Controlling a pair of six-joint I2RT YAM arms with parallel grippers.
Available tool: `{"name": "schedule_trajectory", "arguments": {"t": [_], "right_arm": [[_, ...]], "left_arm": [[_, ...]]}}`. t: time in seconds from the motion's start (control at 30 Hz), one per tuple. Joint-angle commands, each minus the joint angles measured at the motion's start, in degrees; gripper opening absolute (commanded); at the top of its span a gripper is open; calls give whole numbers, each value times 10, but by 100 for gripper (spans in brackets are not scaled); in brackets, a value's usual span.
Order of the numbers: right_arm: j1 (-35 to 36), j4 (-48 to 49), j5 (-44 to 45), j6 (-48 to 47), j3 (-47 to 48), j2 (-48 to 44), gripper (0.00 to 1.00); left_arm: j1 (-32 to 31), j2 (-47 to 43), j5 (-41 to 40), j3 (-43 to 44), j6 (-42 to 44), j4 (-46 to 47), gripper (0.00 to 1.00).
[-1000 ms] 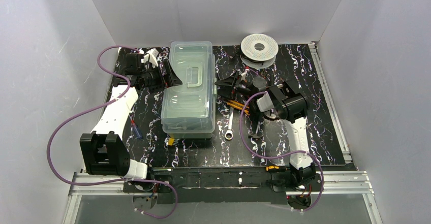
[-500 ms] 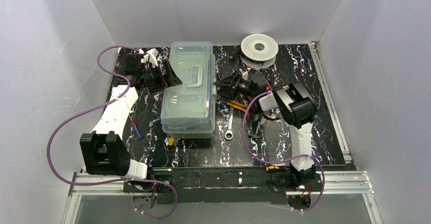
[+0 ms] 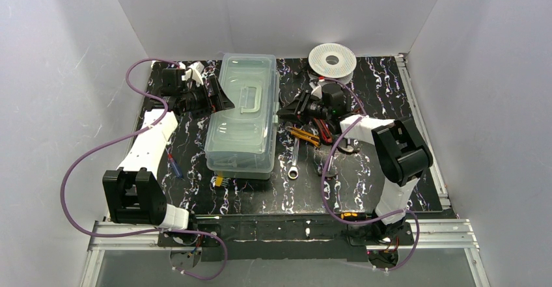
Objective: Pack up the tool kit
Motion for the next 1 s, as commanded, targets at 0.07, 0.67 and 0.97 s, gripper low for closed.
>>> {"name": "schedule_trajectory", "arguments": {"t": [0.07, 0.67, 0.97], "right_arm": [[17, 93, -38, 26, -25, -9, 75], [21, 481, -142, 262, 42, 169, 87], [38, 482, -136, 313, 53, 168, 34]], "left_arm": [[-25, 11, 33, -25, 10, -49, 90], [23, 45, 127, -89, -30, -30, 46], [29, 49, 130, -111, -32, -24, 39]]}}
